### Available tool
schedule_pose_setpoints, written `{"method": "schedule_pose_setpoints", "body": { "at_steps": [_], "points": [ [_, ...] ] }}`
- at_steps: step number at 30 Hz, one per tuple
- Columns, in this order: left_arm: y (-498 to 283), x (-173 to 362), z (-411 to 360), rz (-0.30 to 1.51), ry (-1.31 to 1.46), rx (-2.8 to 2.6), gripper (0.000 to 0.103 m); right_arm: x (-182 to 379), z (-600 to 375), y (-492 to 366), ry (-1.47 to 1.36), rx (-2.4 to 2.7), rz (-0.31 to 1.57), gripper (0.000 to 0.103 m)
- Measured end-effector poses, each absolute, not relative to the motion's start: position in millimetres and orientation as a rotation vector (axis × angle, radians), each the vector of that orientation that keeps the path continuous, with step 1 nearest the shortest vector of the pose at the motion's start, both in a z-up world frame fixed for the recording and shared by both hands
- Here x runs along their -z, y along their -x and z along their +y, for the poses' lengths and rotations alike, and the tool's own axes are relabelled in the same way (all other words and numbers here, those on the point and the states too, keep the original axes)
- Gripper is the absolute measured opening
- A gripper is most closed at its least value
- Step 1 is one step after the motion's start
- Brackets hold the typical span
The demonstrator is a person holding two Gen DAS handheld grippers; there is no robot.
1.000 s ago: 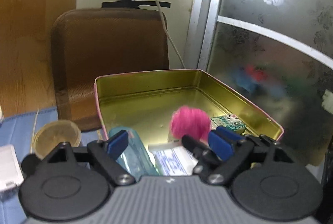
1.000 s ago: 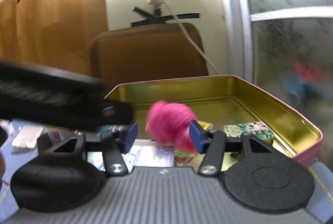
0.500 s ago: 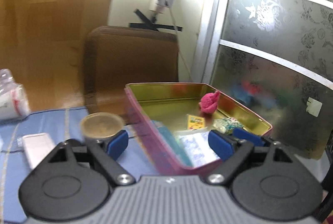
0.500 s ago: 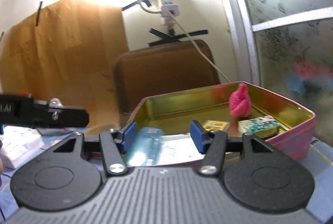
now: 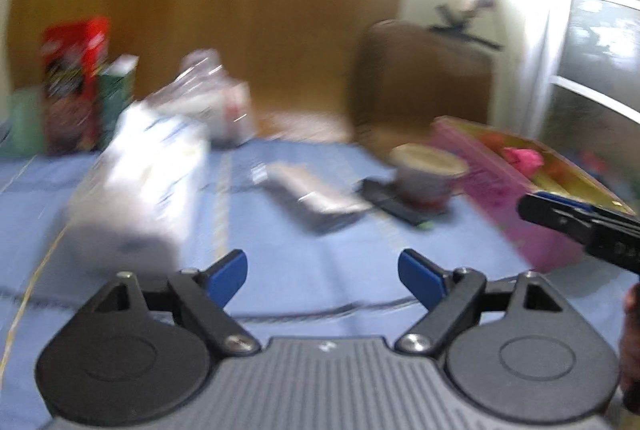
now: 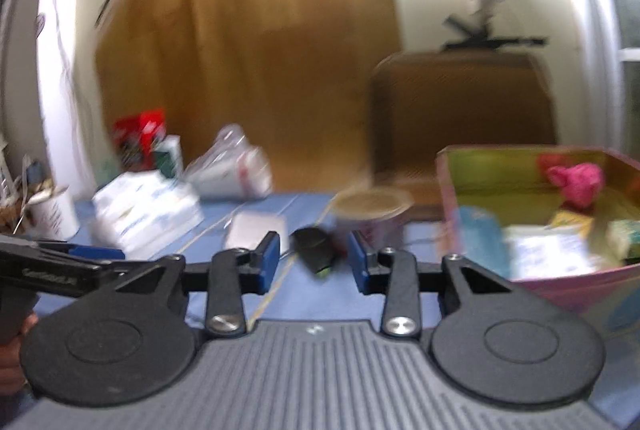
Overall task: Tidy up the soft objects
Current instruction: 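Move the left gripper back over the table toward the bagged phone case, then close the left gripper on the clear-bagged white phone case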
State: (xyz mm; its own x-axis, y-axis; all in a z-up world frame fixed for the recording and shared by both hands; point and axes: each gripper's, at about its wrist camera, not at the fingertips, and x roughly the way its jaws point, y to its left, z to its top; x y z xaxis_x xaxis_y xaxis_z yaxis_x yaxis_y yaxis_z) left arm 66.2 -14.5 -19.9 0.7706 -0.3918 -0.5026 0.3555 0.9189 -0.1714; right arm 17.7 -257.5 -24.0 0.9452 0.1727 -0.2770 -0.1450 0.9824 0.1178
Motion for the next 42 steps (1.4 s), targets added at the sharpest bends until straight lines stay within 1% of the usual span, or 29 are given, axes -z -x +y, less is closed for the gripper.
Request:
{"method": "schedule_pose_setpoints", "body": {
  "at_steps": [5,12,13,14,15,16,17,18,20,25,27,28,29,35,38,42],
  "points": [
    [-77.6,37.6,9.7,0.604,0.167,0.387,0.082,31.2,-233.8,-50.3,-0.062,-0.236,0.406,0.041],
    [-70.7,37.2,23.9,0.548,0.255,0.393,0.082,36.0,-203.5,-124.0,0.016,-0.313,0.512,0.044],
    [-70.4,37.5,24.7,0.538,0.264,0.398,0.082,38.2,-198.2,-133.6,0.031,-0.319,0.525,0.047],
    [-71.4,38.0,26.5,0.530,0.270,0.402,0.082,40.3,-192.0,-144.3,0.053,-0.319,0.534,0.056],
    [-72.1,37.9,27.1,0.523,0.274,0.406,0.082,41.5,-187.2,-152.8,0.072,-0.317,0.538,0.062],
    [-71.6,37.8,27.2,0.517,0.275,0.410,0.082,42.6,-183.1,-161.5,0.087,-0.316,0.546,0.072],
    [-71.7,37.8,26.5,0.515,0.275,0.413,0.082,44.2,-178.8,-170.9,0.091,-0.311,0.557,0.076],
    [-72.5,37.6,25.5,0.513,0.272,0.414,0.082,45.8,-175.1,-181.6,0.090,-0.304,0.576,0.077],
    [-71.7,38.0,24.0,0.510,0.267,0.416,0.082,49.4,-172.1,-201.0,0.083,-0.292,0.620,0.076],
    [-71.2,38.1,26.6,0.503,0.286,0.414,0.083,52.9,-177.9,-207.6,0.057,-0.317,0.643,0.067],
    [-72.7,38.8,28.9,0.509,0.301,0.412,0.083,51.5,-180.0,-193.0,0.045,-0.345,0.630,0.060],
    [-73.5,39.1,30.0,0.512,0.309,0.411,0.083,50.2,-179.4,-180.1,0.068,-0.357,0.609,0.051],
    [-73.9,39.4,30.7,0.515,0.314,0.410,0.083,49.1,-177.7,-170.0,0.085,-0.371,0.596,0.048],
    [-75.2,39.5,29.2,0.538,0.312,0.426,0.084,53.0,-187.4,-75.2,0.138,-0.432,0.543,0.046],
    [-75.3,38.8,21.5,0.589,0.310,0.471,0.084,56.4,-194.4,-30.2,0.158,-0.418,0.515,0.046],
    [-71.0,39.9,-4.1,0.687,0.396,0.595,0.084,61.5,-204.7,0.9,0.118,-0.379,0.490,0.046]
  ]
}}
